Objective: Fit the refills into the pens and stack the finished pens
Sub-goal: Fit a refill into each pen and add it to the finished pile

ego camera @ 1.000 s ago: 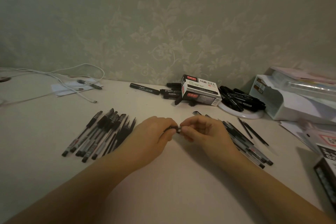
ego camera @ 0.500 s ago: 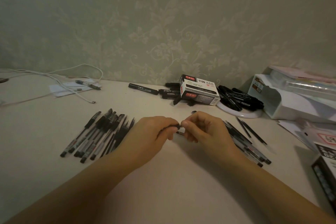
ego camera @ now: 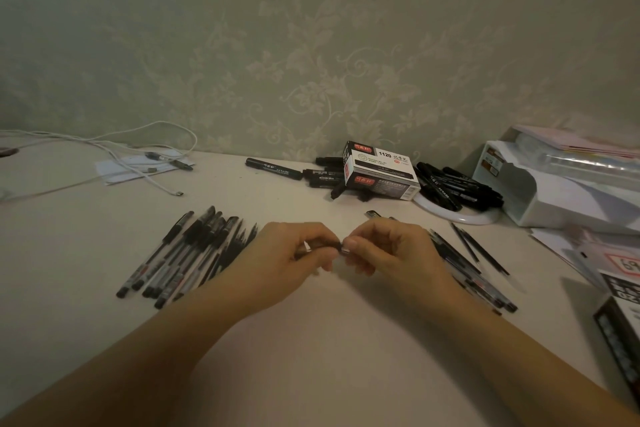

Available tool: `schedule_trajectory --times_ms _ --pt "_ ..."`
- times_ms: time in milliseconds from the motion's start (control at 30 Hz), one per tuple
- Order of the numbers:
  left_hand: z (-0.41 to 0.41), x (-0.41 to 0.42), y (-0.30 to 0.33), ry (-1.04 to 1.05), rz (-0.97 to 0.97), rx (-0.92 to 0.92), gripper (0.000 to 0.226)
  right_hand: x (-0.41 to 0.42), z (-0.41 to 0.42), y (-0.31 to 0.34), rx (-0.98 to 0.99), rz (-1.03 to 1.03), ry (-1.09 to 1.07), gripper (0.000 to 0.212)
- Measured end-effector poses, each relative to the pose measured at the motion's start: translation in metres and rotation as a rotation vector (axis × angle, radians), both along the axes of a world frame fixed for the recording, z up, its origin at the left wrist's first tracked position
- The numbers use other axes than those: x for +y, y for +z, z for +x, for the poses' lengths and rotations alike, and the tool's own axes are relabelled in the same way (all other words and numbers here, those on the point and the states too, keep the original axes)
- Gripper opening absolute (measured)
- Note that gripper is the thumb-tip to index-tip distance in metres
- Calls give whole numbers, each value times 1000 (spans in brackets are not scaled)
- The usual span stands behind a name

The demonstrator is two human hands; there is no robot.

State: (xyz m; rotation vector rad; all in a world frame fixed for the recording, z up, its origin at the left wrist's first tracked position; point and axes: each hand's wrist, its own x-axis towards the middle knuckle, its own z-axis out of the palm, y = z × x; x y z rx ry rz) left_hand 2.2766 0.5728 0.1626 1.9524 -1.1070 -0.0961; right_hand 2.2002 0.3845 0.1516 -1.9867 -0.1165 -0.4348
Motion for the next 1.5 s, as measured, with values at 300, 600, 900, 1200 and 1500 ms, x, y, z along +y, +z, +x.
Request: schedule_trajectory --times_ms 300,600,900,1200,1500 --pt "-8 -4 -1 55 -37 -266 5 7 -2 -2 -59 -299 -145 55" --pt "-3 -2 0 56 -24 -152 15 6 -6 3 -43 -232 -20 17" --pt "-3 -2 1 64 -72 -152 6 8 -5 1 -44 -333 -28 27" --pt "-4 -3 5 66 -72 -191 9 7 -3 2 -80 -303 -21 34" --pt "1 -3 -3 310 -52 -232 11 8 1 -8 -24 -732 -233 30"
